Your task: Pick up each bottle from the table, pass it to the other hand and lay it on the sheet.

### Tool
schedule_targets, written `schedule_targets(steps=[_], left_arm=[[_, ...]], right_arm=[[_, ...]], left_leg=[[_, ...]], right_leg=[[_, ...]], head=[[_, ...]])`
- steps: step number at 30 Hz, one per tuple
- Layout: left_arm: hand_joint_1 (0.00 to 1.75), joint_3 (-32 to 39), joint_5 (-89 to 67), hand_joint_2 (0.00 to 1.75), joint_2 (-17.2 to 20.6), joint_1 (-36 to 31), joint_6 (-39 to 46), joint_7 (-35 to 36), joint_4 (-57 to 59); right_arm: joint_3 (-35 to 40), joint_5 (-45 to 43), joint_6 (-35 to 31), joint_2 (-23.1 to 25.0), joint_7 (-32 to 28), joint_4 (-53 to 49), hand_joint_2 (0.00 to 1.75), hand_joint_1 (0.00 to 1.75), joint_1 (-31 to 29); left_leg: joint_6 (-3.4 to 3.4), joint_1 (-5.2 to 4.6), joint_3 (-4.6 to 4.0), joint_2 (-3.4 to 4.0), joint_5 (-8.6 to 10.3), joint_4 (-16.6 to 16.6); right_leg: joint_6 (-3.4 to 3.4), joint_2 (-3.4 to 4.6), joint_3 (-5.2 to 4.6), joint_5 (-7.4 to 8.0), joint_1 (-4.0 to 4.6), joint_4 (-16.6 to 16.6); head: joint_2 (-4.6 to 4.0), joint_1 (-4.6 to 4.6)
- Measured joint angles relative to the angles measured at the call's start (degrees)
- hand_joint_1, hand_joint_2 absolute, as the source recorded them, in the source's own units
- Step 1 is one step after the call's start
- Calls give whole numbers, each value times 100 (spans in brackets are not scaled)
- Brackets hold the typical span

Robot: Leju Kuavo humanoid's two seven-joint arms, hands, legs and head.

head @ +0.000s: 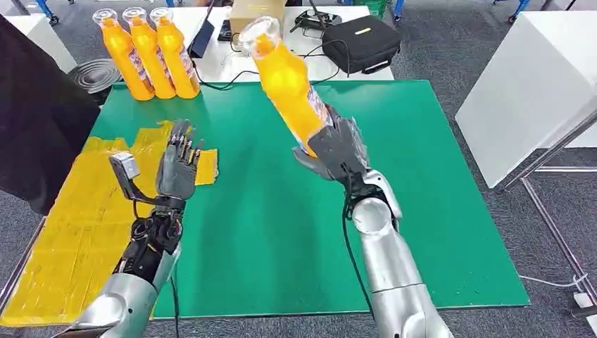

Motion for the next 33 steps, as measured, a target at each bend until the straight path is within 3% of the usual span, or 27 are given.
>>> schedule_targets(steps=[5, 9, 16, 22, 33], left_arm=[[0, -259, 188, 175, -74, -44, -15, 112, -26], [0, -465, 330, 175, -114, -55, 55, 223, -133], [0, -734, 367, 175, -135, -84, 55, 227, -181], [0, -907, 419, 175, -199, -188, 125, 242, -173], [0, -1055, 409, 175, -299, -259, 52, 324, -175]], right_arm=[[484, -648, -399, 42, 66, 642, 175, 175, -332], [1321, -1631, -950, 55, 42, 1512, 175, 175, -654], [2208, -2138, -1083, 53, -50, 2670, 175, 175, -765], [2101, -1773, -1100, 2, -168, 3336, 175, 175, -781], [1220, -787, -995, -39, -186, 3506, 175, 175, -672]], left_leg=[[0, 0, -10, -2, 0, 0], [0, 0, -12, -8, 0, -1], [0, -1, -21, -17, 0, 0], [0, -8, -22, -17, 0, 1], [0, -8, -23, -17, 0, 1]], right_leg=[[0, -1, -8, 0, 0, 0], [0, -5, -11, 0, 1, 1], [-1, -14, -18, -2, -1, 1], [0, -15, -20, -1, -10, 1], [0, -15, -22, -1, -10, 1]], head=[[0, -2], [0, -2], [0, -2], [0, -2], [0, -2]])
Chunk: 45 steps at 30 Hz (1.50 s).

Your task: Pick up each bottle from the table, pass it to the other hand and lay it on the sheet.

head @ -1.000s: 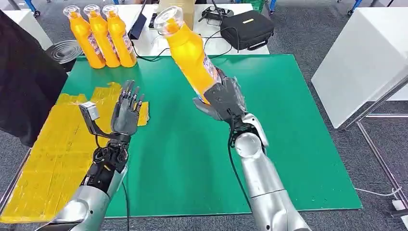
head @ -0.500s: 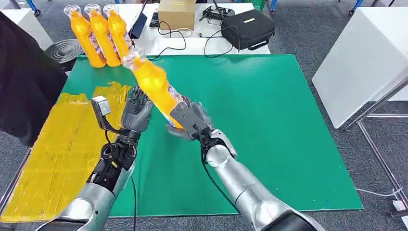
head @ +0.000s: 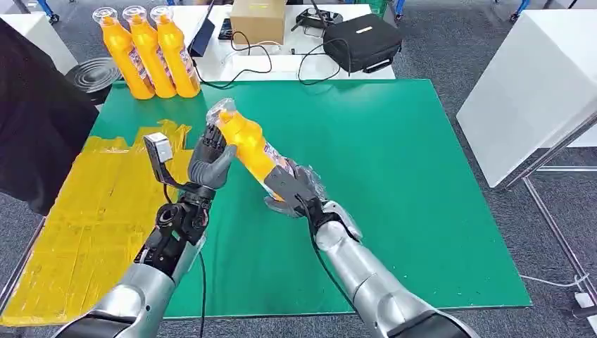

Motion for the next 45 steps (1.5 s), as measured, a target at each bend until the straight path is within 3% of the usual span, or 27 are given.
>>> schedule_targets(steps=[6, 11, 31, 32, 33, 34, 45], left_arm=[[0, -125, -42, 175, -85, -6, -22, 28, 2], [0, -177, -33, 175, -135, -59, -22, 46, 50], [0, -192, -2, 175, -131, -292, 88, -50, 518], [161, -192, -9, 175, -129, -291, 98, -53, 533], [161, -192, -20, 175, -129, -283, 123, -74, 542], [175, -192, -24, 175, -129, -272, 136, -92, 540], [175, -118, -35, 175, -127, -18, 192, -111, 365]], right_arm=[[-155, 94, 70, 17, 144, -61, 175, 175, 54], [127, -362, 46, 59, 330, -190, 175, 175, 96], [2858, -2779, -409, -2, 1106, -243, 175, 175, -321], [2982, -2840, -429, -11, 1139, -232, 175, 175, -350], [3132, -2900, -442, -28, 1176, -221, 175, 175, -381], [3233, -2947, -444, -48, 1193, -212, 175, 175, -414], [3891, -3268, -520, -98, 1261, -76, 175, 175, -539]], left_leg=[[0, 0, -1, 0, 0, 0], [0, 0, -2, 2, 0, 0], [0, 0, -4, 2, 0, 0], [0, 0, -4, 2, 0, 0], [0, 0, -4, 2, 0, 0], [0, -1, -4, 2, 0, 0], [0, -1, -5, 2, 0, 0]], right_leg=[[0, 0, 0, 0, 0, 0], [0, 1, -3, 0, 0, 0], [0, 1, -6, 0, 0, 1], [0, 2, -7, 0, 0, 1], [0, 2, -7, 0, -1, 1], [0, 1, -6, 0, -1, 0], [0, 2, -7, 0, -1, 0]], head=[[0, 0], [0, -2], [0, 0], [0, 0], [0, -2], [0, -2], [0, -2]])
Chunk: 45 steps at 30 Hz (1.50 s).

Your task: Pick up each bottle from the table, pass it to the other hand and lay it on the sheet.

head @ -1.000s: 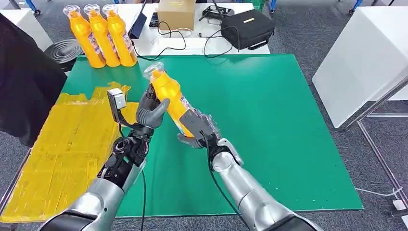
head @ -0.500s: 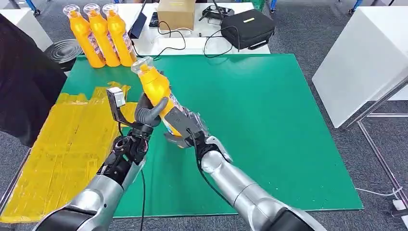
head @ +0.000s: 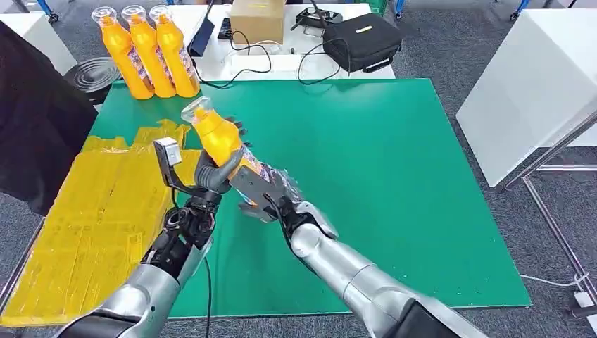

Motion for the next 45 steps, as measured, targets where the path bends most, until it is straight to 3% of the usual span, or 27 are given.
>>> schedule_targets(steps=[8, 9, 10, 16, 19, 23, 25, 29, 32, 35, 36, 39, 45], left_arm=[[175, 57, -26, 175, 0, 88, 2, 0, -116], [175, 59, -35, 175, 0, 94, 2, 0, -133], [175, 63, -48, 175, 0, 94, 2, 0, -138], [175, 89, -367, 175, 66, 136, 169, -155, -391], [175, 186, -639, 175, 212, 176, 459, -350, -516], [175, 472, -1308, 175, 549, 126, 1277, -735, -500], [175, 645, -1837, 175, 715, 32, 1991, -853, -468], [175, 828, -3646, 175, 960, -161, 4427, -900, -452], [175, 1013, -6423, 175, 1051, -140, 6181, 110, -625], [175, 999, -10267, 175, 1308, -15, 6323, 2107, -734], [175, 921, -10737, 175, 1428, 46, 6325, 2519, -704], [175, 202, -10506, 175, 1714, 25, 6336, 3924, -218], [175, -1210, -10150, 175, 1991, 181, 6339, 4330, 778]], right_arm=[[168, -46, -13, 2, -33, 70, 175, 175, -45], [179, -55, -33, 2, -59, 81, 175, 9, -47], [183, -70, -70, 2, -96, 92, 0, 0, -47], [93, 318, -324, 2, -799, 241, 0, 0, -35], [-353, 1342, -365, 0, -1191, 150, 0, 0, 42], [-1599, 2869, 482, -136, -1281, -1127, 0, 0, 772], [-2218, 3262, 759, -168, -1355, -1794, 0, 0, 1154], [-3056, 3510, 1170, -212, -1416, -2842, 0, 0, 1611], [-3344, 3515, 1410, -205, -1491, -3198, 0, 0, 1656], [-3469, 3475, 1541, -162, -1526, -3279, 0, 0, 1575], [-3506, 3464, 1550, -151, -1534, -3281, 0, 0, 1545], [-3607, 3408, 1607, -138, -1558, -3279, 0, 0, 1454], [-3705, 3261, 1701, -181, -1596, -3254, 0, 0, 1356]], left_leg=[[0, 0, 0, 0, 0, 0], [0, 0, 0, 0, 0, 0], [0, 0, 0, 0, 0, 0], [0, 0, -6, -1, 0, -1], [0, 2, -5, 0, 0, -1], [-1, 6, -6, -1, 0, -1], [-1, 6, -9, -7, 1, -1], [-1, 3, -13, -12, 2, -1], [3, -2, -14, -13, 4, -1], [4, -2, -12, -12, 5, -1], [4, -2, -9, -6, 5, -1], [1, -2, -10, -3, 8, -1], [1, -5, -13, -11, 8, -1]], right_leg=[[0, 0, 0, 0, 0, 0], [0, 0, 0, 0, 0, 0], [0, 0, 0, 0, 0, 0], [0, 0, 0, 0, 0, 2], [0, 0, -1, 0, 2, 3], [-1, -2, -5, -1, 7, 3], [-2, -10, -6, -2, 8, 3], [-1, -12, -6, -1, 2, 3], [0, -12, -2, 0, -3, 3], [0, -12, -3, 0, -2, 3], [0, -9, -10, 0, -2, 3], [-1, -7, -12, 0, -2, 8], [-1, -11, -9, -1, -5, 11]], head=[[0, 2], [0, 0], [0, 0], [0, 2], [0, 2], [0, 2], [0, 2], [0, 0], [0, 0], [0, 0], [0, 2], [0, -4], [0, 4]])
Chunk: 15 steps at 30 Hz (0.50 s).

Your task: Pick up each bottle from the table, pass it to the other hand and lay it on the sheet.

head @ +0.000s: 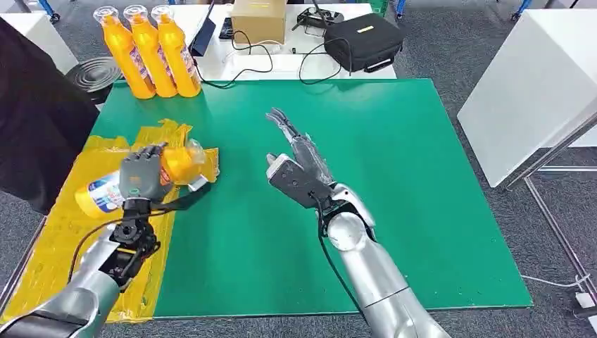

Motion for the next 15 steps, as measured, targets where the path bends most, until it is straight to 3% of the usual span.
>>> schedule_targets(steps=[7, 8, 9, 10, 15], left_arm=[[175, -449, 2, 175, 9, 249, 0, -181, 444], [152, -453, 0, 175, 9, 285, 0, -232, 455], [0, -460, 0, 175, 4, 289, 0, -265, 457], [0, -460, 0, 0, 4, 290, 0, -324, 466], [0, -334, 104, 0, -37, 242, 0, -897, 643]], right_arm=[[-28, 0, 57, -28, -55, 87, 0, 0, -99], [-28, 0, 59, -42, -61, 103, 0, 0, -115], [-31, 0, 61, -57, -63, 118, 0, 0, -132], [-31, 0, 72, -68, -65, 133, 0, 0, -141], [-31, -4, 120, -131, -70, 168, 0, 0, -141]], left_leg=[[0, -3, -1, 0, -1, 0], [0, -3, -1, 0, -1, 0], [0, -3, -1, -1, -1, 0], [0, -3, -1, -2, 0, -1], [1, -3, 3, -11, 1, -1]], right_leg=[[0, 0, -4, 0, -2, -1], [0, 0, -4, 0, -2, -1], [0, -1, -3, 0, -2, 0], [0, -1, -3, 0, -2, 0], [0, -7, 3, 0, -4, 0]], head=[[0, 0], [0, -4], [0, 0], [0, -2], [0, -2]])
